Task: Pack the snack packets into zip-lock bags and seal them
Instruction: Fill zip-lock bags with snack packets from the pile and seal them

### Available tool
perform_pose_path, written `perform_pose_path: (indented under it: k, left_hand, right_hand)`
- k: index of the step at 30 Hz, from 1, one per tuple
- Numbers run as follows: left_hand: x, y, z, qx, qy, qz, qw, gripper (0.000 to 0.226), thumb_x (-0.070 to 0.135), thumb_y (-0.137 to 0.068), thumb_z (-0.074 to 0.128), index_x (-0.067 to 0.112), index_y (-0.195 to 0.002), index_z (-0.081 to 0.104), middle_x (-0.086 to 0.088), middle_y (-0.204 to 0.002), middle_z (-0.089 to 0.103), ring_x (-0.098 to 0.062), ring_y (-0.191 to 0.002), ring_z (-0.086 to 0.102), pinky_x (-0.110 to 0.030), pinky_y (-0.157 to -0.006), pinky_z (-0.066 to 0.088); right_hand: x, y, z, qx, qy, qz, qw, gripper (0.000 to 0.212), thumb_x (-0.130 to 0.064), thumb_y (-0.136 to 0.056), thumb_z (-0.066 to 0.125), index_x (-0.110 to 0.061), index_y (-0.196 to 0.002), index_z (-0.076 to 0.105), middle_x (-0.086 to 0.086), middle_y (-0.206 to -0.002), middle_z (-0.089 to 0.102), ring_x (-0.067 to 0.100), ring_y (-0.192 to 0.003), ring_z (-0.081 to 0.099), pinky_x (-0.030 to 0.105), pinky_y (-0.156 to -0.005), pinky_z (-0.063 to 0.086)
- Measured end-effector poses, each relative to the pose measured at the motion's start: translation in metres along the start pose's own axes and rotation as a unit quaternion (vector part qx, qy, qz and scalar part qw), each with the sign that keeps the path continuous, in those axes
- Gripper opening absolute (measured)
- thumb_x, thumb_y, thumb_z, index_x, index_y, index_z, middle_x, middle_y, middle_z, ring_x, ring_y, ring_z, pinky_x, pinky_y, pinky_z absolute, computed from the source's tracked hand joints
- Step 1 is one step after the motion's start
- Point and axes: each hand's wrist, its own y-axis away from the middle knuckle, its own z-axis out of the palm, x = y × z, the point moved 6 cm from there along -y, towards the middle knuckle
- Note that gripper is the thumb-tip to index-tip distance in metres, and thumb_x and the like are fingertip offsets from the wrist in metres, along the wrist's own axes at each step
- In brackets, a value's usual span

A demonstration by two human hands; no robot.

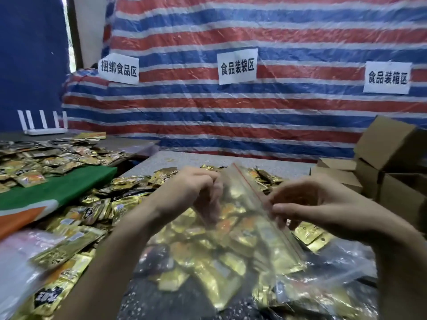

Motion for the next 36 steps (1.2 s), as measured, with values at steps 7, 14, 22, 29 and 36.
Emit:
perform_pose_path:
  k: [7,14,22,29,36]
  left_hand:
    - [-0.012,-0.020,0.008,0.023,-0.117,-0.013,0.993,0.019,0.021,-0.080,0.049,0.014,-0.066,0.059,0.000,-0.066,0.062,-0.014,-0.065,0.055,-0.039,-0.069,0.047]
    - [0.006,-0.014,0.013,0.132,-0.244,0.074,0.958,0.050,0.063,-0.092,0.044,0.019,-0.073,0.055,0.006,-0.063,0.059,-0.012,-0.059,0.054,-0.038,-0.056,0.040]
    - [-0.001,-0.014,0.046,-0.112,0.062,0.020,0.992,0.026,0.026,-0.100,0.058,0.008,-0.084,0.069,-0.008,-0.071,0.067,-0.015,-0.059,0.062,-0.021,-0.056,0.045]
    - [-0.019,-0.013,-0.001,-0.042,0.129,-0.043,0.990,0.027,0.013,-0.093,0.057,0.012,-0.067,0.065,0.002,-0.057,0.061,-0.013,-0.050,0.059,-0.022,-0.051,0.049]
    - [-0.027,-0.014,-0.008,-0.072,0.206,-0.068,0.974,0.029,0.040,-0.071,0.070,0.012,-0.077,0.070,-0.003,-0.067,0.062,-0.014,-0.058,0.058,-0.023,-0.056,0.053]
  right_hand:
    - [0.005,-0.002,0.006,-0.039,-0.069,0.064,0.995,0.006,-0.010,-0.085,0.073,-0.005,-0.084,0.074,0.016,-0.081,0.071,0.026,-0.069,0.064,0.027,-0.053,0.054]
    - [0.001,-0.009,0.005,0.052,-0.093,0.085,0.991,0.019,-0.016,-0.065,0.079,0.001,-0.073,0.076,0.019,-0.072,0.070,0.021,-0.058,0.063,0.020,-0.045,0.048]
    - [-0.010,-0.010,0.008,0.057,-0.153,0.060,0.985,0.025,-0.014,-0.057,0.092,-0.001,-0.069,0.075,0.019,-0.065,0.064,0.015,-0.047,0.058,0.017,-0.040,0.045]
    - [0.003,0.007,-0.030,0.196,-0.074,0.038,0.977,0.036,-0.011,-0.060,0.082,-0.026,-0.091,0.072,0.005,-0.054,0.049,0.013,-0.043,0.039,0.015,-0.038,0.031]
    - [-0.018,0.016,-0.006,0.036,0.067,-0.046,0.996,0.055,-0.068,-0.079,0.067,-0.027,-0.114,0.075,-0.008,-0.058,0.049,0.008,-0.050,0.043,0.016,-0.048,0.032]
